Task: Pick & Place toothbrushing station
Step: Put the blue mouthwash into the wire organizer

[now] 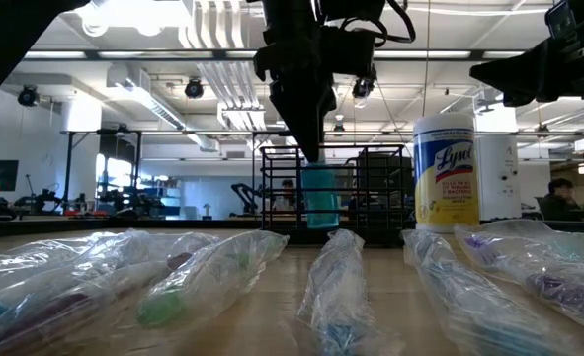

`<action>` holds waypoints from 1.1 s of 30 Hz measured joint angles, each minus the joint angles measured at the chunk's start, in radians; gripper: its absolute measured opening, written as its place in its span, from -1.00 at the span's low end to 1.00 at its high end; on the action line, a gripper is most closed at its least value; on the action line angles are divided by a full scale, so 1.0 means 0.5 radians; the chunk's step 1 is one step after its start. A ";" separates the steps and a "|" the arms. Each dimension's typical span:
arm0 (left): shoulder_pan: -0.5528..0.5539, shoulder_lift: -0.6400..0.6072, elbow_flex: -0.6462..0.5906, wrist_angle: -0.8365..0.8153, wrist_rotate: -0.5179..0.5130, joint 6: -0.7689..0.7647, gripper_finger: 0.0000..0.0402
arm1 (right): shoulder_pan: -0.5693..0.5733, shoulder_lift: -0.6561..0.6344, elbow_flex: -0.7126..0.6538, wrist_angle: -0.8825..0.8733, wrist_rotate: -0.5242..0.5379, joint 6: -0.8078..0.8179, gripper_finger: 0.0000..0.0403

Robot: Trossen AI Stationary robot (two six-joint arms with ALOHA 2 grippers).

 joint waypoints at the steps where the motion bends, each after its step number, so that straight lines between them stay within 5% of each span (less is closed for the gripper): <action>1: 0.000 -0.001 -0.005 0.003 0.000 0.001 -0.48 | 0.001 0.000 0.000 -0.001 0.001 0.000 -0.96; 33: 0.000 -0.002 -0.023 0.071 0.001 -0.045 -0.22 | 0.000 0.001 0.000 -0.010 0.001 -0.002 -0.96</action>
